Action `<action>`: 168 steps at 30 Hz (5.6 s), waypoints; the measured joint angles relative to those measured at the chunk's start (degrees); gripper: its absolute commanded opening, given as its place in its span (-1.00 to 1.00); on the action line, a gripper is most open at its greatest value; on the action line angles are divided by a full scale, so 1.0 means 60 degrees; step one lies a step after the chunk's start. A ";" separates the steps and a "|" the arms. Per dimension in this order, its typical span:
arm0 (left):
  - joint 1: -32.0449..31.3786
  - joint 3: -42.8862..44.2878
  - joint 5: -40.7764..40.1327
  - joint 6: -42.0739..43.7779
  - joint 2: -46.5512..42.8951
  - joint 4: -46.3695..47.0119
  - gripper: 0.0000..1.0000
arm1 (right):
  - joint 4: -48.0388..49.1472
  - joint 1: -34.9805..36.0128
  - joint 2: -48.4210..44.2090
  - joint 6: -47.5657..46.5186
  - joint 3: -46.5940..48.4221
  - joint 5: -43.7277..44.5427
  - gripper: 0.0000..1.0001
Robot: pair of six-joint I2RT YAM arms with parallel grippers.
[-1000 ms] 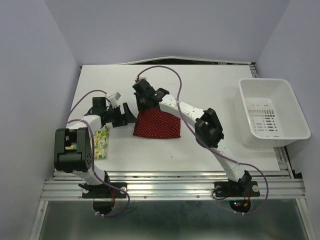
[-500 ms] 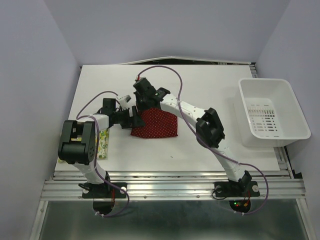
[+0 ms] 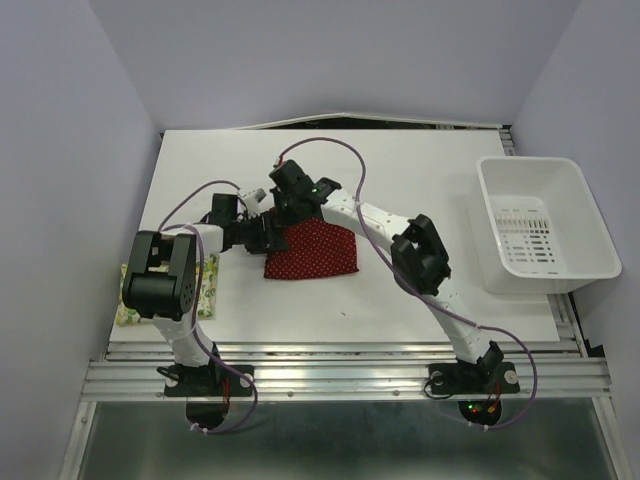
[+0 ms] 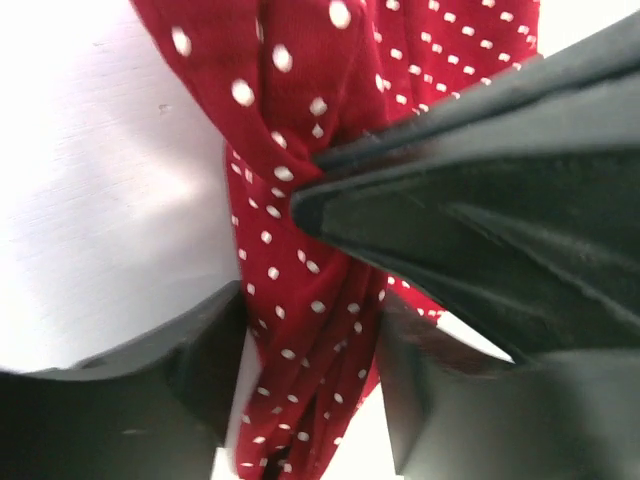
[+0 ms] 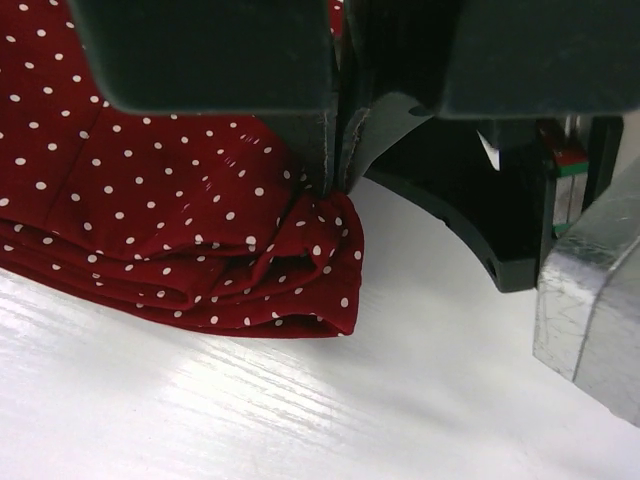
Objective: Fold and stack the skirts
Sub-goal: Neatly place the folded skirt to the corner
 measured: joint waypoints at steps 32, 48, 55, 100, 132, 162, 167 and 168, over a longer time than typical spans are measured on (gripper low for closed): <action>0.0565 0.3679 -0.5548 0.4878 -0.1056 -0.8266 -1.00 | 0.0707 -0.1384 -0.3687 -0.0838 -0.3140 -0.0321 1.00; 0.3391 0.3989 -0.5013 0.6455 -0.2827 -1.0510 -1.00 | 0.0976 -0.1388 -0.4003 -0.0871 -0.3781 -0.1140 1.00; 0.3971 0.4743 -0.4885 0.6925 -0.2914 -1.1143 -1.00 | 0.1016 -0.1388 -0.4025 -0.0885 -0.3781 -0.1428 1.00; 0.5810 0.1861 -0.7759 0.8382 -0.4313 -0.8801 -0.95 | 0.1042 -0.1392 -0.4025 -0.0954 -0.4207 -0.1789 1.00; 0.6430 0.0816 -0.9162 0.8990 -0.3184 -0.5577 0.00 | 0.1042 -0.1392 -0.4025 -0.1020 -0.4262 -0.1858 1.00; 0.1832 0.5694 -0.6524 0.7479 -0.2718 -0.7369 0.97 | 0.1107 -0.4375 -0.6524 -0.3377 -0.6575 -0.2353 1.00; -0.0018 0.6852 -0.6411 0.6721 -0.1570 -0.6808 0.97 | 0.1104 -0.5023 -0.7577 -0.3960 -0.8225 -0.2120 1.00; -0.0415 0.6878 -0.6393 0.6575 -0.1362 -0.6637 0.97 | 0.1075 -0.5027 -0.7715 -0.4102 -0.8561 -0.2084 1.00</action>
